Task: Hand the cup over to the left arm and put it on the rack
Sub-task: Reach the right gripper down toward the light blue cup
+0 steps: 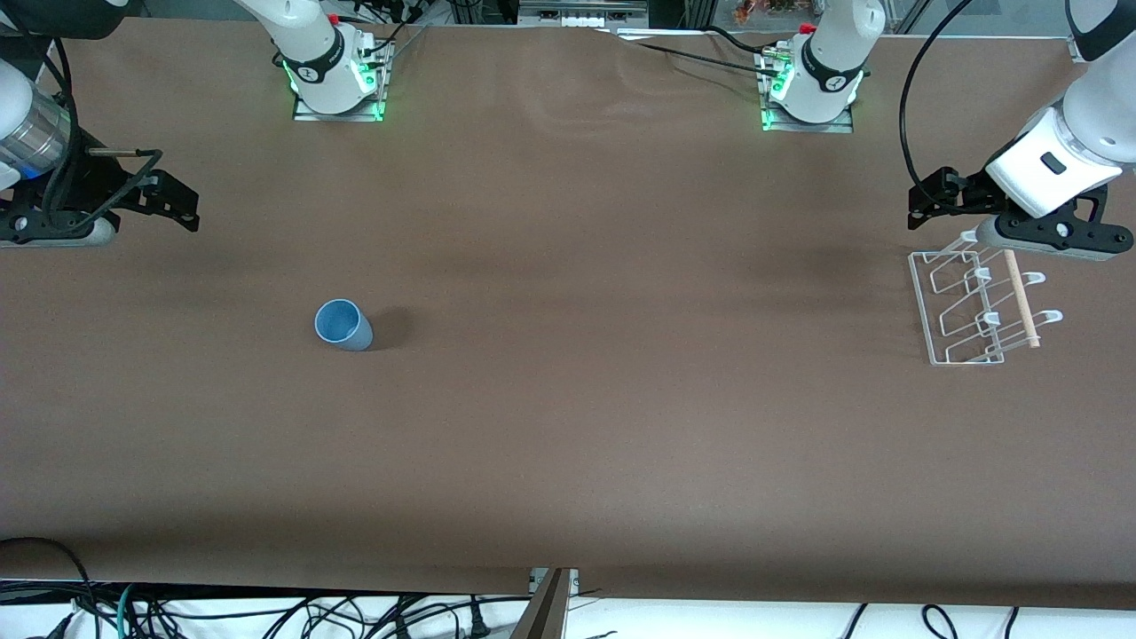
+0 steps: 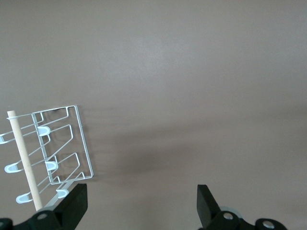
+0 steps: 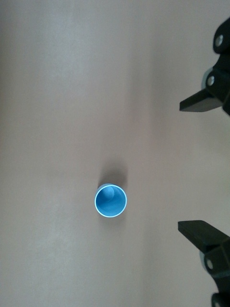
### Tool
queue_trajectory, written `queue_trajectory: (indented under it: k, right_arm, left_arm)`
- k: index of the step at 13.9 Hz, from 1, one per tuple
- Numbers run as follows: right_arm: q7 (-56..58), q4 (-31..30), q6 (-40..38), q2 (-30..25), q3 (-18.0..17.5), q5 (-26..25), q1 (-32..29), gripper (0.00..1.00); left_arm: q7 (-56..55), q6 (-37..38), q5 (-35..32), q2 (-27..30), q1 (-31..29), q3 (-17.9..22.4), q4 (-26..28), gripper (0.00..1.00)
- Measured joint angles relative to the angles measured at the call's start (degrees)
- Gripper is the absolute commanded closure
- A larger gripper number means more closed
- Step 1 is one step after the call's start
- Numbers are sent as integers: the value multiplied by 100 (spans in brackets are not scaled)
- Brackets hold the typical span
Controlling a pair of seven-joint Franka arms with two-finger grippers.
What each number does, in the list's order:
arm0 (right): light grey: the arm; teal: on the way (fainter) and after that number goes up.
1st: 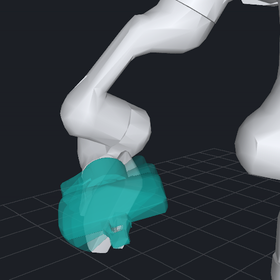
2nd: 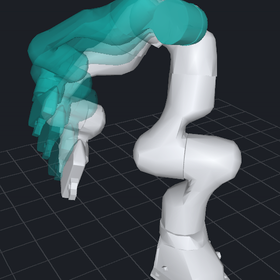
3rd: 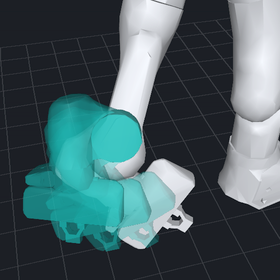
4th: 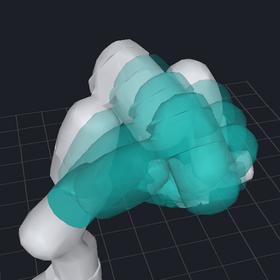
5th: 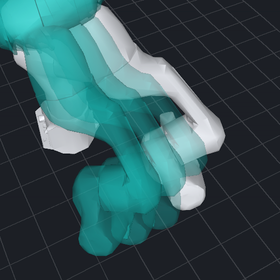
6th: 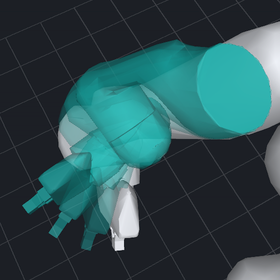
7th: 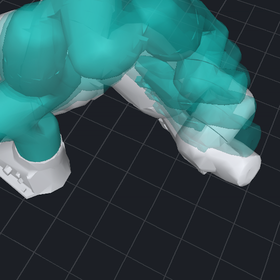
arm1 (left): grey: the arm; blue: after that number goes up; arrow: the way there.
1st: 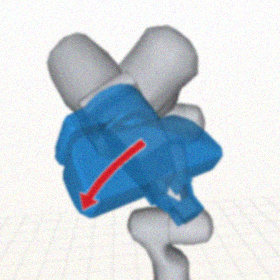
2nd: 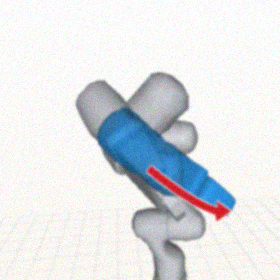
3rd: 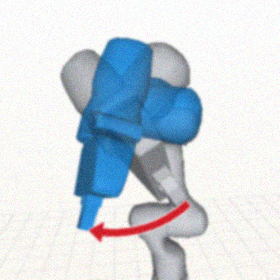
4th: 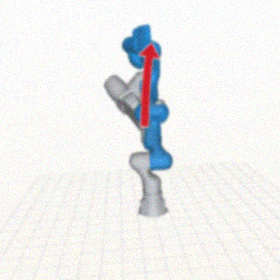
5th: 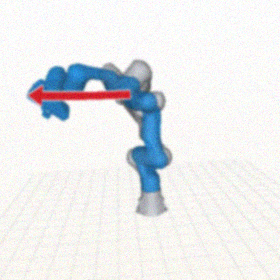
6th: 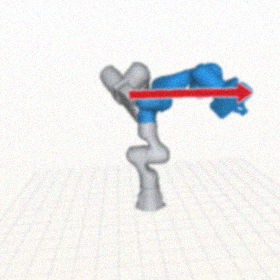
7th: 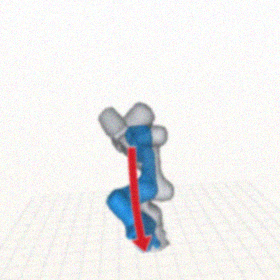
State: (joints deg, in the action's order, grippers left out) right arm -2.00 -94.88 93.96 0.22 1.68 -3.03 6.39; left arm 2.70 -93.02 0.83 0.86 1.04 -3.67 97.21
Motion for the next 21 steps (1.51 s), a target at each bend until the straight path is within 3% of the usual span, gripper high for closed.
queue_trajectory:
  k: [9, 15, 21]
  right_arm:
    - [0, -129, 169, 302, 0, 0, -3, 0]
    - [1, -1107, 1828, 879, -1, -1, -14, 0]
    - [-21, -1849, 2878, 1188, -29, 64, -14, 0]
  left_arm:
    - [0, 4, 0, 0, 0, 0, 0, 0]
    - [0, 5, 0, 0, 0, 0, 0, 0]
    - [0, 5, 0, 0, 0, 0, 0, 0]
